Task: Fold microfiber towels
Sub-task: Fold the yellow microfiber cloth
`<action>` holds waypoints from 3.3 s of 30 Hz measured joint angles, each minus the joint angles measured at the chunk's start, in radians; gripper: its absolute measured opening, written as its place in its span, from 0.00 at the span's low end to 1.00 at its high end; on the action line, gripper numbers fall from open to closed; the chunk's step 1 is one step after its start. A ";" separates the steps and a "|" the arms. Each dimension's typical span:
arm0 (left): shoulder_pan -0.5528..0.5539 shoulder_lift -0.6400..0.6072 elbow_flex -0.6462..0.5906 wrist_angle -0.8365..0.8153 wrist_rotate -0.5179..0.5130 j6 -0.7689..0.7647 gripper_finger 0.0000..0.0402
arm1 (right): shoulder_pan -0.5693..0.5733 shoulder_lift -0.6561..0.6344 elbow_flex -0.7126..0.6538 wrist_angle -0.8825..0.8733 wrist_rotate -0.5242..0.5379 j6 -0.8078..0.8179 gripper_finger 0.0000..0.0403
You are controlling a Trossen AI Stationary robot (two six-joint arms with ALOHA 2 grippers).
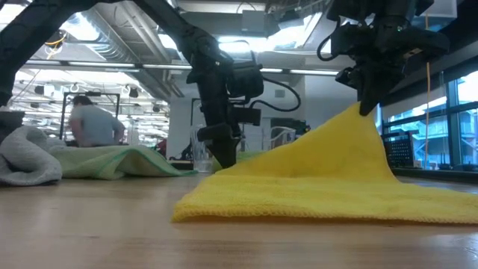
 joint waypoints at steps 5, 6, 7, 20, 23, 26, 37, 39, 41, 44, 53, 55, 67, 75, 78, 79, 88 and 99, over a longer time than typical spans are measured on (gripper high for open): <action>0.000 -0.011 -0.003 -0.010 -0.035 0.000 0.13 | 0.000 0.000 0.000 0.000 0.001 -0.002 0.02; 0.000 -0.016 -0.003 -0.011 -0.044 0.000 0.11 | 0.000 0.000 0.000 0.001 0.001 -0.003 0.02; 0.001 -0.023 -0.005 -0.013 -0.049 -0.001 0.09 | 0.000 0.000 0.000 0.001 0.001 -0.003 0.02; -0.012 -0.109 -0.004 -0.072 -0.052 -0.080 0.01 | 0.000 0.000 0.000 -0.018 0.055 0.004 0.02; -0.024 -0.110 -0.003 -0.100 -0.053 -0.102 0.00 | 0.000 0.000 0.000 -0.028 0.073 0.005 0.02; -0.041 -0.111 -0.003 -0.120 -0.081 -0.141 0.00 | 0.000 0.000 0.000 -0.045 0.073 0.022 0.02; -0.153 -0.168 -0.001 -0.216 -0.102 -0.292 0.00 | 0.036 0.000 0.000 -0.099 -0.112 0.078 0.02; -0.186 -0.196 -0.001 -0.217 -0.103 -0.338 0.00 | 0.060 -0.001 0.000 -0.122 -0.123 0.099 0.02; -0.221 -0.224 -0.001 -0.219 -0.104 -0.393 0.00 | 0.091 -0.003 -0.001 -0.123 -0.125 0.118 0.02; -0.284 -0.261 -0.001 -0.206 -0.105 -0.458 0.00 | 0.146 -0.011 -0.001 -0.123 -0.126 0.148 0.02; -0.487 -0.272 -0.001 -0.171 -0.103 -0.600 0.00 | 0.365 -0.061 -0.001 -0.066 -0.100 0.342 0.02; -0.525 -0.269 -0.001 -0.155 -0.115 -0.629 0.00 | 0.419 -0.059 -0.001 -0.045 -0.099 0.388 0.02; -0.680 -0.208 0.000 -0.028 -0.217 -0.752 0.00 | 0.685 0.041 -0.050 0.168 -0.042 0.603 0.02; -0.714 -0.109 -0.001 -0.028 -0.205 -0.805 0.01 | 0.706 0.120 -0.144 0.231 -0.015 0.703 0.02; -0.723 -0.103 -0.001 -0.036 -0.204 -0.822 0.00 | 0.706 0.129 -0.158 0.264 -0.015 0.708 0.02; -0.723 -0.104 -0.001 -0.033 -0.206 -0.823 0.00 | 0.708 0.128 -0.158 0.264 -0.015 0.708 0.02; -0.666 -0.104 -0.001 -0.057 -0.302 -0.692 0.00 | 0.699 0.123 -0.097 0.169 0.068 0.594 0.02; -0.553 -0.170 -0.001 -0.096 -0.569 -0.613 0.00 | 0.651 0.122 0.074 -0.302 0.725 0.737 0.02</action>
